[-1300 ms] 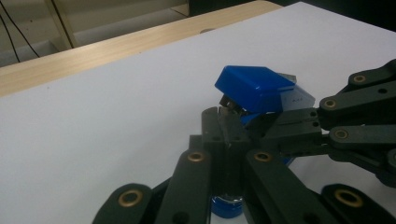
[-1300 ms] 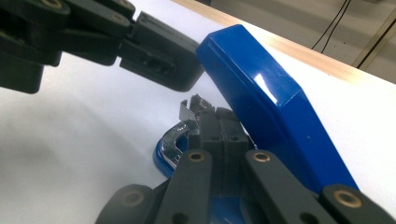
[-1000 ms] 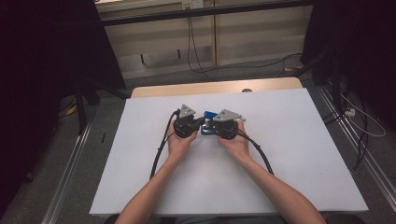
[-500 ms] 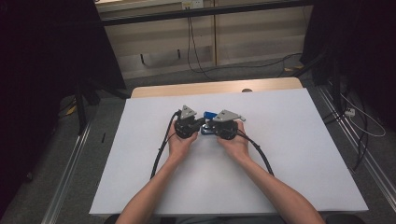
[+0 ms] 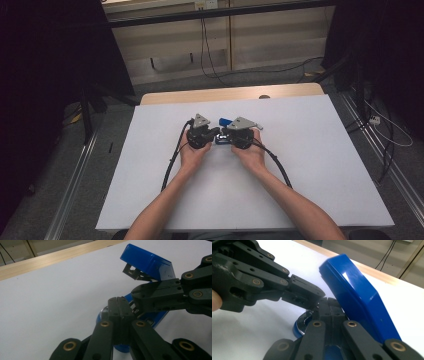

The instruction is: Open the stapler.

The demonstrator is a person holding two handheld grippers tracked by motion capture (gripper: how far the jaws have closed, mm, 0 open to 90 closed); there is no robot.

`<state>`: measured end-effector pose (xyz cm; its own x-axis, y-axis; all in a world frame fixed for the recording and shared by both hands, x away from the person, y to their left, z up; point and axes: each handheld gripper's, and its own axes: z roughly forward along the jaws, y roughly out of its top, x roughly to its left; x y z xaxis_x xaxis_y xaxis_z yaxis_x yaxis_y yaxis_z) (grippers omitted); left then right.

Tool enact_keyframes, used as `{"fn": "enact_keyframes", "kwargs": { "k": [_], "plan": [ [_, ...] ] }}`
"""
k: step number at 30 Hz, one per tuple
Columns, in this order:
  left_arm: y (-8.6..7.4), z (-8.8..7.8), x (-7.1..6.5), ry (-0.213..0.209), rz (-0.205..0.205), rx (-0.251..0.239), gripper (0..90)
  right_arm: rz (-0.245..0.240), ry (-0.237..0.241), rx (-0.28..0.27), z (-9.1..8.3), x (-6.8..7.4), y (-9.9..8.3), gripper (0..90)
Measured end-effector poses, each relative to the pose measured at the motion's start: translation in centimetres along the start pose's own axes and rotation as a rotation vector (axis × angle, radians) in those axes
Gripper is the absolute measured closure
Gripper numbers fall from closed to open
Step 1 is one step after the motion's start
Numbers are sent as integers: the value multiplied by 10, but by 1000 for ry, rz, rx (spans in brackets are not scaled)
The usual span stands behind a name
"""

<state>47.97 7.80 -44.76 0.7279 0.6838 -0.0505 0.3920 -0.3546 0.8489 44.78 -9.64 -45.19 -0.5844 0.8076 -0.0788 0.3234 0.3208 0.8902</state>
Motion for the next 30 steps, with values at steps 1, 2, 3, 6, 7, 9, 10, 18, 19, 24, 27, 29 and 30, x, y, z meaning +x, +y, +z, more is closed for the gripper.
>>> {"fn": "enact_keyframes", "kwargs": {
  "k": [1, 2, 3, 6, 7, 9, 10, 18, 19, 24, 27, 29, 30],
  "plan": [
    [0, 0, 0, -3, -6, -2, 900, -4, -2, 0, 0, 1, 1, 900],
    [0, 0, 0, -4, -3, -1, 900, -6, 0, 2, 1, 1, 2, 900],
    [0, 0, 0, -3, -1, -1, 900, -6, -1, 3, 1, 2, 3, 900],
    [0, 0, 0, 0, 3, -1, 900, -10, -10, 3, 2, 3, 5, 900],
    [0, 0, -1, 1, 7, 1, 900, -8, -13, 3, 3, 3, 5, 900],
    [0, 0, 0, 0, 11, 1, 900, 0, -18, -3, 3, 3, 5, 900],
    [0, 0, 0, -2, 14, -2, 900, 4, -21, -6, 2, 3, 5, 900],
    [0, 0, 1, -6, 13, -2, 900, 11, -41, -23, -3, -2, 9, 900],
    [0, 0, 0, -4, 18, -1, 900, 13, -42, -24, -3, -3, 10, 900],
    [0, 0, 0, -2, 18, 0, 900, 24, -50, -30, -5, -4, 10, 900],
    [0, 0, 0, -4, 18, 0, 900, 27, -52, -32, -7, -5, 11, 900],
    [0, 0, 1, -5, 4, -2, 900, 26, -57, -35, -8, -6, 11, 900],
    [1, 0, 1, -6, 1, 2, 900, 30, -60, -38, -9, -7, 12, 900]
  ]
}}
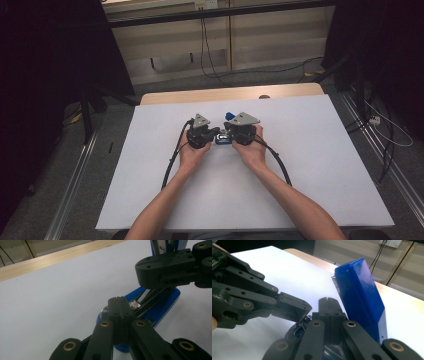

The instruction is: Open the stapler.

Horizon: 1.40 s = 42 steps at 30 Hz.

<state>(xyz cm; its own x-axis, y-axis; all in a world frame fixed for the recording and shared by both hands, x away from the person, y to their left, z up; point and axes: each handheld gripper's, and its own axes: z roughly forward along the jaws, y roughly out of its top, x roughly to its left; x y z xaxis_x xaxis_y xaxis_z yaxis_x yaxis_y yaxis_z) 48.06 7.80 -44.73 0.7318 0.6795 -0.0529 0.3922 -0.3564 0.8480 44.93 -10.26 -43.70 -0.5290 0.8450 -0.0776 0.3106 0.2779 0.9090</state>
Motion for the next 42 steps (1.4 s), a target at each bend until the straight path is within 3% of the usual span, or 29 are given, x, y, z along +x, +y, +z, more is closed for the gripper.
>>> {"fn": "enact_keyframes", "kwargs": {
  "k": [15, 25, 42],
  "plan": [
    [-1, 0, 0, -1, 17, -1, 900, 4, -9, 5, -3, -1, 2, 900],
    [-1, 0, 0, -2, 21, -4, 900, 23, -51, -19, -15, -17, 2, 900],
    [-1, 0, 1, -5, 19, -5, 900, 31, -72, -27, -23, -24, 1, 900]
  ]
}}
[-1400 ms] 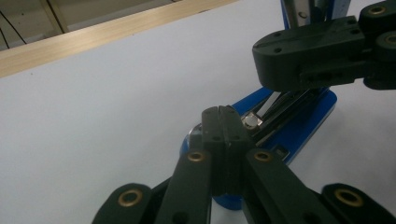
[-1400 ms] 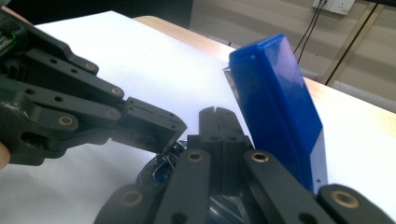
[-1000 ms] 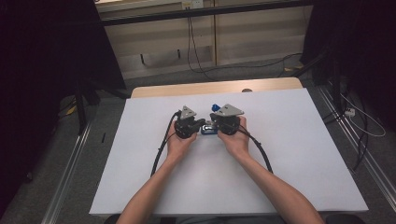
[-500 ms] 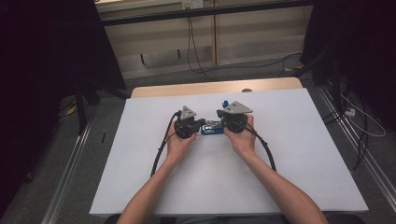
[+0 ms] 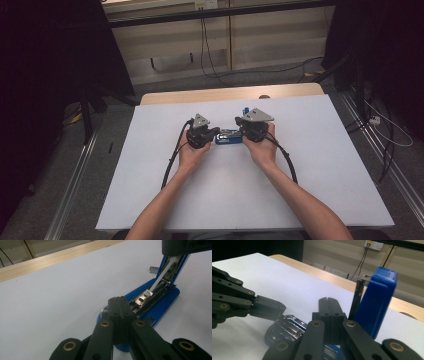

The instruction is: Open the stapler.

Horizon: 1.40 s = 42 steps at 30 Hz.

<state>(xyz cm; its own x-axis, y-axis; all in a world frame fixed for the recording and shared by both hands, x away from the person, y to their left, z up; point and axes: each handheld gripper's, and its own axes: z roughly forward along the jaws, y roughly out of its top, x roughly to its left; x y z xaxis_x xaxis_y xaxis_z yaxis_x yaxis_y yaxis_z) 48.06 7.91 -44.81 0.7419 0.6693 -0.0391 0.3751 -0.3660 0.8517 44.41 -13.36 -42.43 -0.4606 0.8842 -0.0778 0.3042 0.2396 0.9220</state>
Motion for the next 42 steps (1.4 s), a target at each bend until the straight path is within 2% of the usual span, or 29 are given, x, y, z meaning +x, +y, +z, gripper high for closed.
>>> {"fn": "enact_keyframes", "kwargs": {
  "k": [6, 12, 15, 20, 22, 30, 42],
  "plan": [
    [0, 0, 1, -3, -6, 1, 900, 35, -8, -8, -5, -6, 0, 900],
    [0, 0, 1, 1, 0, 2, 900, 22, -35, -9, -8, -11, 1, 900],
    [0, 0, 1, 1, 7, 0, 900, 31, -58, -20, -12, -18, 2, 900],
    [0, 0, 1, -1, 7, -1, 900, 38, -75, -7, -17, -28, -2, 900],
    [0, 0, 1, -1, 8, -1, 900, 54, -73, -9, -19, -30, -4, 900],
    [0, 0, 1, -2, 11, -2, 900, 49, -67, -6, -21, -33, -6, 900],
    [-1, 0, 1, -4, 9, -5, 900, 78, -98, 5, -30, -50, -13, 900]
  ]
}}
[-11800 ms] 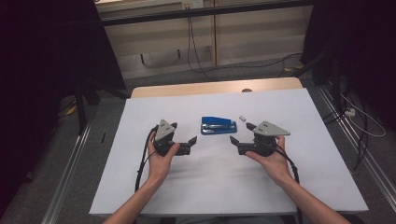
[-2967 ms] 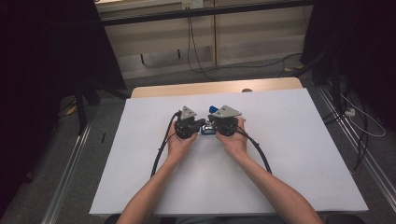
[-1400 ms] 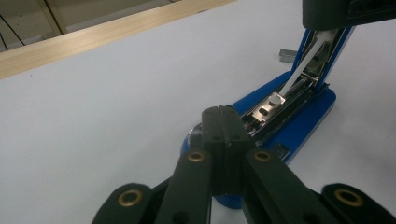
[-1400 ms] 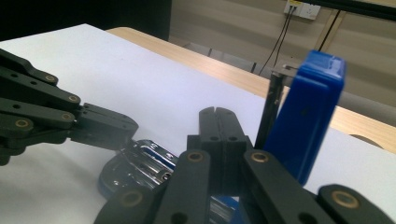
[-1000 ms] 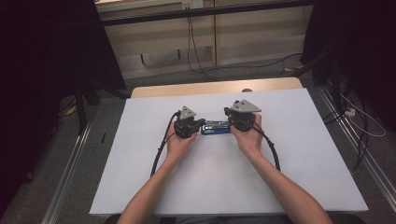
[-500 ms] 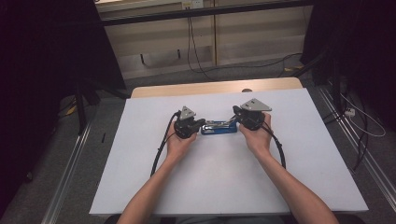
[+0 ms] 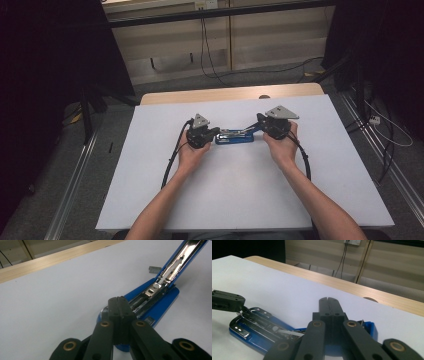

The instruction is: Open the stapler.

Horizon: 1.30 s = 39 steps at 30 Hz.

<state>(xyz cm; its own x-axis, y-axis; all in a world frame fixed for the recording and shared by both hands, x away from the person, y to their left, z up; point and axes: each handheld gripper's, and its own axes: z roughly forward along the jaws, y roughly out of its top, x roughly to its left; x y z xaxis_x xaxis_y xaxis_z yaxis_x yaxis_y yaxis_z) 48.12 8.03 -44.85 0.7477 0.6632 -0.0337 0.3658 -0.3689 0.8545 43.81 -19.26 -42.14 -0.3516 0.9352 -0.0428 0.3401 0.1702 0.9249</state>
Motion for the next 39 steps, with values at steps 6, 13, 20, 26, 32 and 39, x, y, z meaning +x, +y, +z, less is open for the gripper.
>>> {"fn": "enact_keyframes", "kwargs": {
  "k": [6, 13, 20, 26, 32, 39],
  "plan": [
    [0, 0, 0, -1, 0, -1, 900, 8, 12, -5, -2, -6, -4, 900],
    [-1, 0, -1, 1, -9, -8, 900, 23, 18, -6, -3, -12, -12, 900],
    [0, 0, -2, 8, -8, -2, 900, -3, 50, -8, -5, -19, -16, 900],
    [0, 0, -1, 7, -13, -2, 900, -22, 62, 10, -8, -21, -21, 900],
    [-1, 0, -1, 7, -9, -4, 900, -25, 69, 15, -8, -22, -25, 900],
    [-1, 0, -1, 4, -13, -5, 900, -18, 58, 29, -10, -28, -31, 900]
  ]
}}
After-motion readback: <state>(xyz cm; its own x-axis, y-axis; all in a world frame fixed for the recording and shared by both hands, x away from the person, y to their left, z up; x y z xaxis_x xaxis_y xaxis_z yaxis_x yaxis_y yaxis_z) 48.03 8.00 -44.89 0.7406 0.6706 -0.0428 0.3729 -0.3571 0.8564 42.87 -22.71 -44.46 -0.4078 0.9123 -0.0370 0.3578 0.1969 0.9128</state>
